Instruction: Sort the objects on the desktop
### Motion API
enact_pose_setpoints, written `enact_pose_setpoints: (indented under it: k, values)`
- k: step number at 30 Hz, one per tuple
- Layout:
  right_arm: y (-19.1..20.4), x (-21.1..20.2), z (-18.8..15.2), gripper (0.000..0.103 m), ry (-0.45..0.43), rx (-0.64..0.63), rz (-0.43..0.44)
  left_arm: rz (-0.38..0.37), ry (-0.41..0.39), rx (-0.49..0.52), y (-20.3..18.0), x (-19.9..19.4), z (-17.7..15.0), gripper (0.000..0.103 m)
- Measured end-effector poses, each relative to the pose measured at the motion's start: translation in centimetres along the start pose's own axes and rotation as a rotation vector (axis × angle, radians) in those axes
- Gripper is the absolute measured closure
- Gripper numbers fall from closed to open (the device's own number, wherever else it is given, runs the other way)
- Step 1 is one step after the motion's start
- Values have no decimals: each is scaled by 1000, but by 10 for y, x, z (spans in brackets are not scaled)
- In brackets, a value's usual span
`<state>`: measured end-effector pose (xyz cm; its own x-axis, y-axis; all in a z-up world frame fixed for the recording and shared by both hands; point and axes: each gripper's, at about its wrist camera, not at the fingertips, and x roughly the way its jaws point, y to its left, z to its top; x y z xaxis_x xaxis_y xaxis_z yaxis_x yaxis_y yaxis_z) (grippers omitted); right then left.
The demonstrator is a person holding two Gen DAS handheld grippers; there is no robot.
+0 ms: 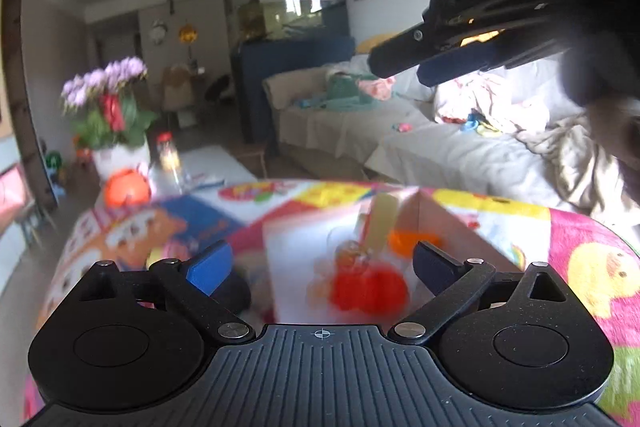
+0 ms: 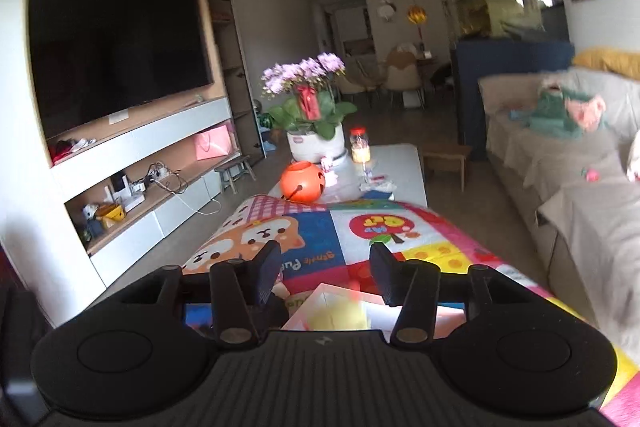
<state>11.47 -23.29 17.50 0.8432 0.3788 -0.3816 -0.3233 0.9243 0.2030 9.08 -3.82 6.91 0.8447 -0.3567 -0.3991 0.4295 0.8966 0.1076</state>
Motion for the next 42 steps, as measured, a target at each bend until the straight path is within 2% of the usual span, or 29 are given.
enact_pose_setpoints:
  k: [3,6,9,11,13,14,16,18,21,23,26,28,30,32,36,39,42]
  values:
    - [-7,9,-17,45,21,-4,-18,37,23,2,15,-15,-27,2]
    - [-12,20,-38,45,71,-8,-69,88,63,-18,34,-21,-46,1]
    - [-10,35,-49,45,131,-11,-94,136,88,-82,48,-23,-59,1]
    - [-7,42,-54,44,166,-10,-75,171,90,-155,58,-25,-64,1]
    - [3,55,-51,37,189,-18,-47,205,90,-223,68,-25,-68,1]
    - [8,61,-49,29,207,-13,-26,221,93,-247,73,-27,-72,1]
    - [20,85,-36,25,254,30,23,256,106,-275,79,-29,-77,1]
    - [33,118,-22,22,339,91,76,285,109,-308,87,-32,-85,0]
    - [60,181,-5,18,455,133,107,264,121,-384,98,-31,-95,0]
    - [86,220,-4,18,490,80,87,244,107,-410,100,-35,-97,0]
    - [123,270,-16,18,501,-42,0,231,100,-412,99,-37,-98,0]
    - [140,301,-24,22,529,-96,-30,226,97,-423,100,-37,-99,0]
    - [146,324,-29,40,550,-158,-78,219,100,-456,105,-37,-101,0]
    - [143,337,-33,53,595,-195,-115,213,104,-480,108,-36,-102,0]
    - [120,327,-39,58,698,-135,-60,183,116,-458,103,-37,-101,0]
    - [112,299,-49,59,741,-112,-25,103,143,-411,95,-37,-100,0]
    - [116,269,-60,59,774,-82,51,73,157,-358,84,-41,-101,0]
